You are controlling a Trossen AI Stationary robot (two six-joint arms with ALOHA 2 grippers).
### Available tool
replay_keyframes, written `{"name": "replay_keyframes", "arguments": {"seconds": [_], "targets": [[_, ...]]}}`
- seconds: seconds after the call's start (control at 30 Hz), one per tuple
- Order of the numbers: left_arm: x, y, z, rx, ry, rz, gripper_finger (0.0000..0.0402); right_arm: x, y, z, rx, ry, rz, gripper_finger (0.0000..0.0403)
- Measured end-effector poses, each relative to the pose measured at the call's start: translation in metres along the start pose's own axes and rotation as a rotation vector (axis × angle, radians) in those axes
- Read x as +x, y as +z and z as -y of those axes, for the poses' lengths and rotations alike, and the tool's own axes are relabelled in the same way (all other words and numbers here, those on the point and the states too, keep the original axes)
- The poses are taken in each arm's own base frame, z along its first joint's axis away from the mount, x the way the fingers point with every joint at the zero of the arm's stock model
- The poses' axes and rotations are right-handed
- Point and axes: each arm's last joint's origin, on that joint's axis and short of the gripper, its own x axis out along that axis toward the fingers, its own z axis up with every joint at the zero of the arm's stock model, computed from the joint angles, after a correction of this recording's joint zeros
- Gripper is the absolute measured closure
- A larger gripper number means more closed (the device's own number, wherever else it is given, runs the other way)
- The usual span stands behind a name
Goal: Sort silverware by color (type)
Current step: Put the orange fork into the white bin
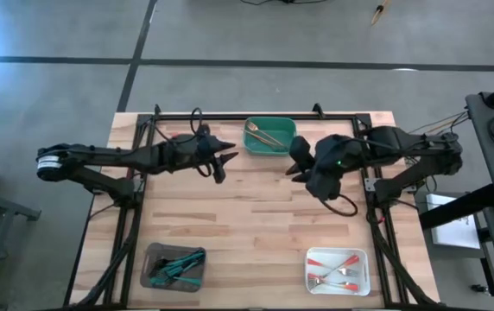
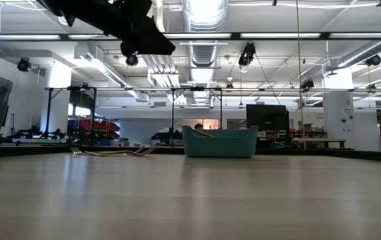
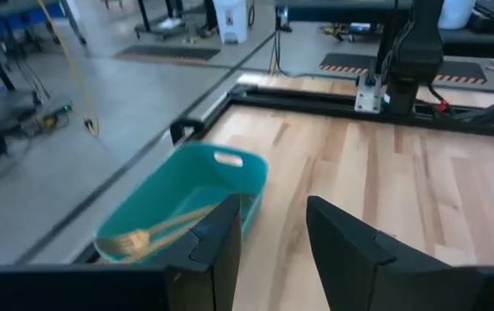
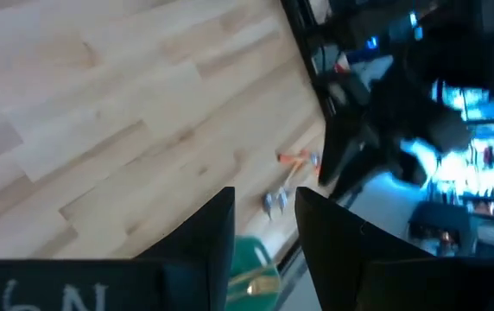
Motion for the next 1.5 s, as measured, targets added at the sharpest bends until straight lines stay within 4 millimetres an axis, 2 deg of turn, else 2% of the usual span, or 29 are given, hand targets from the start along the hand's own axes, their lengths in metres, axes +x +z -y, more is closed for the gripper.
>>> {"name": "replay_keyframes", "arguments": {"seconds": [0.3, 0.43, 0.53, 0.67, 0.9, 1.0, 1.07, 1.27, 1.5], "targets": [[-0.001, 0.013, 0.0, 0.014, 0.0, 0.032, 0.0285, -0.002, -0.031, 0.004, 0.074, 0.034, -0.111, 0.0287], [-0.001, 0.011, 0.0, 0.006, 0.0, 0.021, 0.0285, -0.025, -0.052, -0.008, 0.116, 0.031, -0.174, 0.0287], [-0.001, 0.011, 0.0, 0.002, -0.001, 0.016, 0.0285, -0.029, -0.065, -0.022, 0.138, 0.021, -0.188, 0.0287], [-0.001, 0.011, 0.0, -0.008, 0.0, 0.016, 0.0285, -0.014, -0.084, -0.031, 0.185, -0.162, -0.161, 0.0287], [-0.001, 0.011, 0.0, -0.024, 0.0, 0.016, 0.0285, 0.024, -0.114, -0.036, 0.215, -0.792, 0.041, 0.0287], [-0.001, 0.011, 0.0, -0.03, 0.0, 0.016, 0.0285, 0.039, -0.129, -0.048, 0.208, -1.021, 0.108, 0.0287], [-0.001, 0.011, 0.0, -0.042, -0.001, 0.016, 0.0285, 0.044, -0.138, -0.059, 0.204, -1.111, 0.127, 0.0287], [-0.001, 0.01, 0.0, -0.047, 0.002, 0.016, 0.0285, 0.077, -0.169, -0.106, 0.237, -0.986, 0.01, 0.0287], [-0.001, 0.01, 0.0, -0.054, 0.003, 0.015, 0.0285, 0.088, -0.199, -0.151, 0.274, -0.972, -0.092, 0.0287]]}}
